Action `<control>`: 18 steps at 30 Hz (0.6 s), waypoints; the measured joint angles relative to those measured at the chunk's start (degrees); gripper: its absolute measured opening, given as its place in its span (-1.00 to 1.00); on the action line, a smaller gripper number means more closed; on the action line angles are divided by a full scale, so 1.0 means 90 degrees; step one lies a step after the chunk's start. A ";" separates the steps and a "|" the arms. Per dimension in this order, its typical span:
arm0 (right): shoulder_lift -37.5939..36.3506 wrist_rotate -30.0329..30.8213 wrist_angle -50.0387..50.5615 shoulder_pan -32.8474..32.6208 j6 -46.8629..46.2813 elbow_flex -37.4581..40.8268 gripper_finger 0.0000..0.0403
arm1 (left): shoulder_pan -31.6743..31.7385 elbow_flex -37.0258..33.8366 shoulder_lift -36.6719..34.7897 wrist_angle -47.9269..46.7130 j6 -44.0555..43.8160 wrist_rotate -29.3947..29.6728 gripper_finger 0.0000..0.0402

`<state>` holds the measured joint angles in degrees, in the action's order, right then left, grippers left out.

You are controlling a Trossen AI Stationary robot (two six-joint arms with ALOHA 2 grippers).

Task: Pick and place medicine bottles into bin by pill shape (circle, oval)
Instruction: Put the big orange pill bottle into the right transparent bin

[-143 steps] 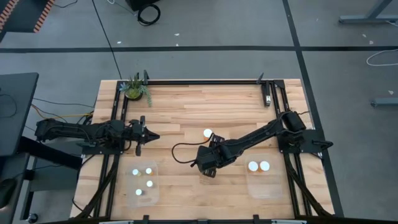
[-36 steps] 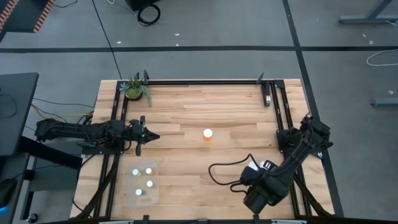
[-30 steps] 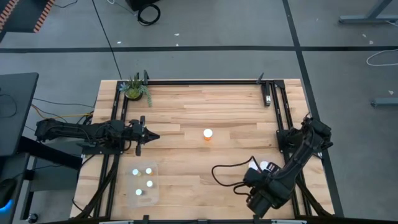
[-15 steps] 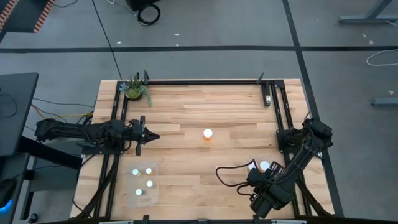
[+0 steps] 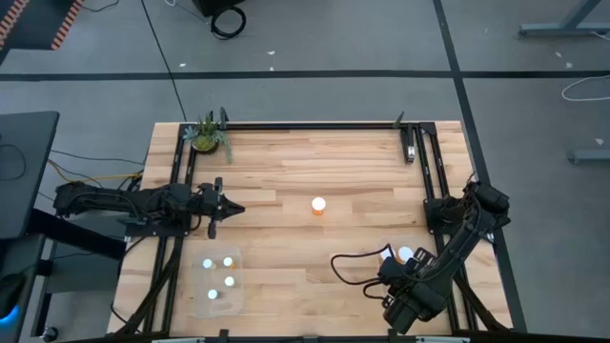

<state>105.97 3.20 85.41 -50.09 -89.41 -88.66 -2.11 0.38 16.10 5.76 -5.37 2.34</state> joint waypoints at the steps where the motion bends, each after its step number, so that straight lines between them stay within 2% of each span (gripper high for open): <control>1: 0.0000 0.0037 -0.0016 -0.0011 0.0000 0.0000 0.09 | 0.0000 0.0000 0.0001 0.0000 0.0000 0.0002 -0.85; 10: 0.0000 0.0392 -0.0042 -0.0043 -0.0101 0.0002 0.09 | 0.0000 0.0000 0.0000 0.0000 0.0001 0.0000 -0.85; 18: 0.0002 0.0806 -0.0054 -0.0364 -0.0551 0.0002 0.09 | 0.0000 0.0001 0.0001 -0.0002 -0.0002 -0.0001 -0.84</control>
<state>106.00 10.46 84.93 -53.37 -94.36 -88.64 -2.11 0.39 16.11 5.74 -5.39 2.33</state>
